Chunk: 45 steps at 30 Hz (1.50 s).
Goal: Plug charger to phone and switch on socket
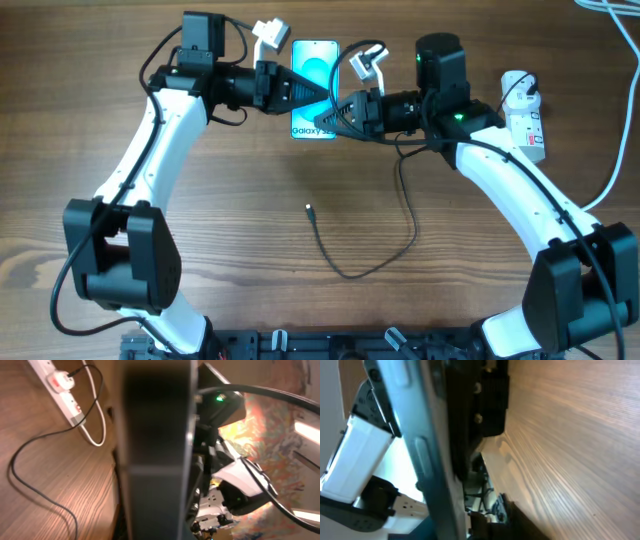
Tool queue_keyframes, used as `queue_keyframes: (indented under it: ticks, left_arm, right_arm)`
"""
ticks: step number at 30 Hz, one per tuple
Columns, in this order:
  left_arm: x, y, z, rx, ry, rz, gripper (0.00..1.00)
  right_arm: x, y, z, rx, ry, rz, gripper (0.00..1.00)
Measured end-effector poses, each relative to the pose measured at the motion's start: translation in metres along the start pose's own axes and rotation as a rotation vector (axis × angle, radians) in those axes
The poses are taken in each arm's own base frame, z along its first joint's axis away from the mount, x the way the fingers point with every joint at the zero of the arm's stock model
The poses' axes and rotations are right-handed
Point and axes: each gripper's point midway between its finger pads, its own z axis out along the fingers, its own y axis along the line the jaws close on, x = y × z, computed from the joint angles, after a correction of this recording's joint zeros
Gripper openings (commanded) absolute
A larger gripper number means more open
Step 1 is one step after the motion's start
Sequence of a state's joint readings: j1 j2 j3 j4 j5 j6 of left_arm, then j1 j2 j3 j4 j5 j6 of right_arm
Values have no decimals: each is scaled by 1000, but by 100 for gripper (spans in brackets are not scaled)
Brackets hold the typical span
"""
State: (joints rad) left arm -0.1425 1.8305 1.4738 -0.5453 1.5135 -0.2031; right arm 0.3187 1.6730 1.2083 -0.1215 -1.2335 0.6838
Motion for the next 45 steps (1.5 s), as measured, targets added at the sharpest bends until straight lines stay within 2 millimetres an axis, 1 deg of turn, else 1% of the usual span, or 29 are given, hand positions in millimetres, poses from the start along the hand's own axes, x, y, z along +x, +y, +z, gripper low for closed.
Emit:
queue_keyframes:
  ticks: [1,2,4,6,8,10,11,12,13,14,16,17,20,23,25,27,28,29,32,33,34,35,36,37,38,39,40,44,45]
  left_arm:
    - [0,0,-1,-3,-2,1,4]
    - [-1,0,-2,-12,-8,4,4]
    - [-2,6,-5,-58,-23,-17,4]
    - [-2,21,-10,-147,-48,-68,4]
    - [3,44,-18,-282,-73,-147,4]
    - [13,70,-30,-439,-86,-239,4]
    - [20,82,-37,-514,-85,-282,4]
    - [27,90,-41,-569,-80,-317,4]
    - [35,101,-50,-660,-73,-356,4]
    - [41,108,-56,-711,-68,-379,4]
    - [55,116,-66,-804,-46,-435,4]
    - [58,119,-70,-836,-42,-444,4]
    - [65,124,-76,-888,-34,-467,4]
    - [66,130,-85,-950,-52,-492,4]
    - [66,132,-87,-970,-60,-502,4]
    - [67,133,-89,-984,-64,-509,4]
    - [67,134,-90,-988,-66,-512,4]
    - [67,134,-90,-991,-68,-514,4]
    - [67,134,-90,-992,-68,-514,4]
    - [67,134,-91,-993,-68,-514,4]
    - [67,134,-91,-994,-69,-514,4]
    - [67,134,-91,-994,-69,-513,4]
    - [66,134,-91,-994,-70,-512,4]
    - [66,134,-91,-993,-70,-511,4]
    - [66,134,-91,-993,-70,-511,4]
    - [66,134,-91,-993,-70,-511,4]
    - [66,134,-91,-993,-70,-511,4]
    - [65,135,-91,-993,-73,-506,4]
    - [63,135,-91,-993,-79,-498,4]
  right_arm:
    - [-1,-1,-1,4,-5,0,73]
    - [-2,-3,-2,10,-11,5,78]
    - [-2,-4,-3,16,-15,7,81]
    - [-1,-7,-3,23,-11,19,83]
    - [8,-14,-3,43,7,54,84]
    - [15,-21,-3,67,22,85,84]
    - [20,-26,-4,90,30,111,85]
    - [29,-36,-5,133,40,162,85]
    - [32,-40,-6,150,45,179,85]
    - [36,-44,-7,174,49,195,84]
    - [51,-62,-11,269,66,268,84]
    - [58,-71,-13,327,74,296,85]
    - [78,-89,-13,465,109,338,84]
    - [97,-100,-1,603,162,294,85]
    - [106,-104,7,663,185,255,86]
    - [120,-107,18,735,227,197,90]
    - [124,-107,21,757,240,179,92]
    - [130,-108,25,785,256,156,100]
    - [141,-107,36,828,296,66,100]
    - [142,-105,40,816,308,34,96]
    - [145,-102,44,802,327,-1,83]
    - [148,-101,47,794,345,-29,68]
    - [151,-99,50,787,360,-49,48]
    - [153,-98,52,781,373,-69,33]
    - [154,-98,52,780,378,-78,25]
    - [154,-98,51,785,381,-81,20]
    - [155,-100,49,798,382,-74,19]
    - [158,-109,40,868,385,-44,19]
    - [159,-112,40,880,386,-35,22]
